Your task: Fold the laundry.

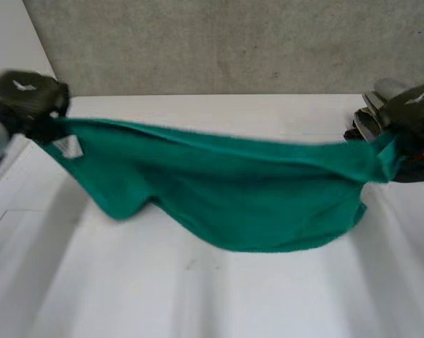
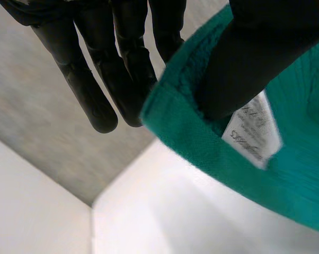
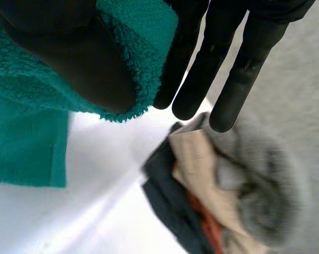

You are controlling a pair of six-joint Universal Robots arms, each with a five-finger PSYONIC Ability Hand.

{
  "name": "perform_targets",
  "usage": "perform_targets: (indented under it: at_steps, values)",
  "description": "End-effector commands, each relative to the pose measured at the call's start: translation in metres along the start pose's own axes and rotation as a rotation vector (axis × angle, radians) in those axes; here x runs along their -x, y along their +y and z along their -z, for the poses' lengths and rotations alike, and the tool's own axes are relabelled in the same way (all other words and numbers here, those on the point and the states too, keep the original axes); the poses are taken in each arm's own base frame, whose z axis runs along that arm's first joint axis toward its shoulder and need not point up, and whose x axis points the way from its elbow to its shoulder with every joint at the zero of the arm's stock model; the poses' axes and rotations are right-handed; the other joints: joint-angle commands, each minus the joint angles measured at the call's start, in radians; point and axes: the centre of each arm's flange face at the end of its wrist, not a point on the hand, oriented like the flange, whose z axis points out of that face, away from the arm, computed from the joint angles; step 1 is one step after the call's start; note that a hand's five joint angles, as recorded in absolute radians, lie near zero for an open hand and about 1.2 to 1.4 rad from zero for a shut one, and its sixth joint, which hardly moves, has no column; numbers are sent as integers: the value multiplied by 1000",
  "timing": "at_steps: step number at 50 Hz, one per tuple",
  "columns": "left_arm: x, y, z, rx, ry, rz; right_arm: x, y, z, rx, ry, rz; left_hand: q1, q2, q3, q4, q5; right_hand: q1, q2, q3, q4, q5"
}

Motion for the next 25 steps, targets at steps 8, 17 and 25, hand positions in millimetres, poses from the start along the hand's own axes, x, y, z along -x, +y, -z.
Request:
perform_targets:
  at_steps: [8, 17, 25]
  values:
    - [41, -109, -93, -632, -428, -120, -50, -82, -54, -677, 367, -326, 241, 201, 204, 199, 241, 280, 224, 205, 201, 217]
    - [26, -91, -80, -590, -403, -94, -43, -70, -35, -559, 280, -355, 241, 201, 204, 199, 241, 280, 224, 205, 201, 217]
    - [-26, 2, -68, -312, -228, -33, 36, 7, -68, -173, -50, -286, 241, 201, 204, 199, 241, 280, 224, 205, 201, 217]
